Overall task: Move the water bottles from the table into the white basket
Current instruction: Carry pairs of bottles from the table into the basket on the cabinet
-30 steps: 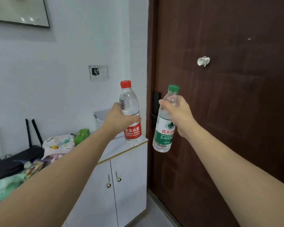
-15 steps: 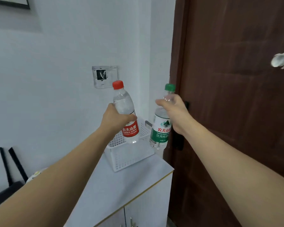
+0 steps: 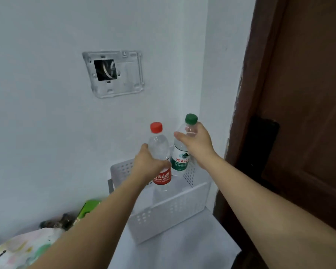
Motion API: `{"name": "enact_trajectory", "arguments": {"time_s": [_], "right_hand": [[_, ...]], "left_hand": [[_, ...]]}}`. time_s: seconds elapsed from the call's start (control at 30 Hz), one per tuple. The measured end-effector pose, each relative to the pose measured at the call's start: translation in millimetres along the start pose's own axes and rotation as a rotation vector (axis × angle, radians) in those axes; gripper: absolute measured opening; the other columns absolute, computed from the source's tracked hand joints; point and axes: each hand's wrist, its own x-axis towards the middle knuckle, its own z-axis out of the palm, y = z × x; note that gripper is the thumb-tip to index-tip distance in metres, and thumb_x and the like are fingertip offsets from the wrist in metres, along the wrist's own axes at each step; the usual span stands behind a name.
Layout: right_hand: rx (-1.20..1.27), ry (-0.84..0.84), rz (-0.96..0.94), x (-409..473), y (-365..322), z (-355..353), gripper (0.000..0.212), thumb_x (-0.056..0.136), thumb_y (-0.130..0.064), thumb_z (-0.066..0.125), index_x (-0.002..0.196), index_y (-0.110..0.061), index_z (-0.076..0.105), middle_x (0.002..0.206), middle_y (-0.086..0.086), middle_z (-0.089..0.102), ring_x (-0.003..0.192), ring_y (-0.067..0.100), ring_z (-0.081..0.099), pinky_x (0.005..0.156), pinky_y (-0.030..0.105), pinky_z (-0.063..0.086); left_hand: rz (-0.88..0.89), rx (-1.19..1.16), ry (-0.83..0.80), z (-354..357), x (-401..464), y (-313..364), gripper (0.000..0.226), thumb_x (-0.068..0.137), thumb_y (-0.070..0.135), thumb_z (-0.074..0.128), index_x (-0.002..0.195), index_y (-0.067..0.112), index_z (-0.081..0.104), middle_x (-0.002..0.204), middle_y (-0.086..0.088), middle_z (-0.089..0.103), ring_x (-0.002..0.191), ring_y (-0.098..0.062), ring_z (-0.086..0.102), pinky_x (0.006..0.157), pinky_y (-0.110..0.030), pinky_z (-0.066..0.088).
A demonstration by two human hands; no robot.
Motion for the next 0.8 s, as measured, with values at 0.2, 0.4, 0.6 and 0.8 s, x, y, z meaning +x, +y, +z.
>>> {"name": "enact_trajectory", "arguments": {"time_s": [0.2, 0.4, 0.6, 0.8], "right_hand": [[-0.145, -0.089, 0.035, 33.1, 59.6, 17.7, 0.046, 0.074, -0.033, 0.079, 0.113, -0.030, 0.055, 0.115, -0.009, 0.058, 0.109, 0.011, 0.054, 0.091, 0.030, 0.042], [-0.160, -0.150, 0.060, 48.0, 87.4, 20.6, 0.039, 0.079, -0.032, 0.075, 0.112, -0.029, 0.055, 0.116, -0.008, 0.059, 0.107, 0.011, 0.056, 0.089, 0.031, 0.043], [-0.278, -0.135, 0.041, 58.1, 86.8, 29.5, 0.024, 0.079, -0.031, 0.076, 0.094, -0.029, 0.057, 0.095, -0.010, 0.058, 0.090, 0.012, 0.055, 0.076, 0.027, 0.040], [-0.489, -0.191, -0.041, 55.9, 91.7, 26.5, 0.019, 0.081, -0.032, 0.075, 0.088, -0.021, 0.062, 0.091, -0.005, 0.051, 0.087, 0.013, 0.050, 0.072, 0.022, 0.037]], "left_hand": [[-0.110, -0.047, -0.046, 39.3, 40.6, -47.8, 0.070, 0.062, 0.008, 0.085, 0.120, 0.019, 0.048, 0.113, -0.004, 0.065, 0.093, -0.020, 0.063, 0.078, -0.039, 0.053], [-0.173, 0.026, -0.079, 50.6, 60.5, -76.7, 0.081, 0.064, 0.005, 0.086, 0.132, 0.020, 0.044, 0.124, -0.003, 0.059, 0.115, -0.030, 0.058, 0.095, -0.048, 0.050], [-0.142, 0.107, -0.044, 52.6, 65.3, -82.5, 0.078, 0.070, 0.018, 0.084, 0.135, 0.019, 0.041, 0.121, -0.001, 0.060, 0.112, -0.026, 0.060, 0.092, -0.040, 0.051], [-0.187, 0.233, -0.131, 50.1, 60.6, -89.9, 0.054, 0.074, 0.029, 0.079, 0.123, 0.018, 0.058, 0.114, -0.005, 0.069, 0.105, -0.027, 0.065, 0.093, -0.047, 0.054]]}}
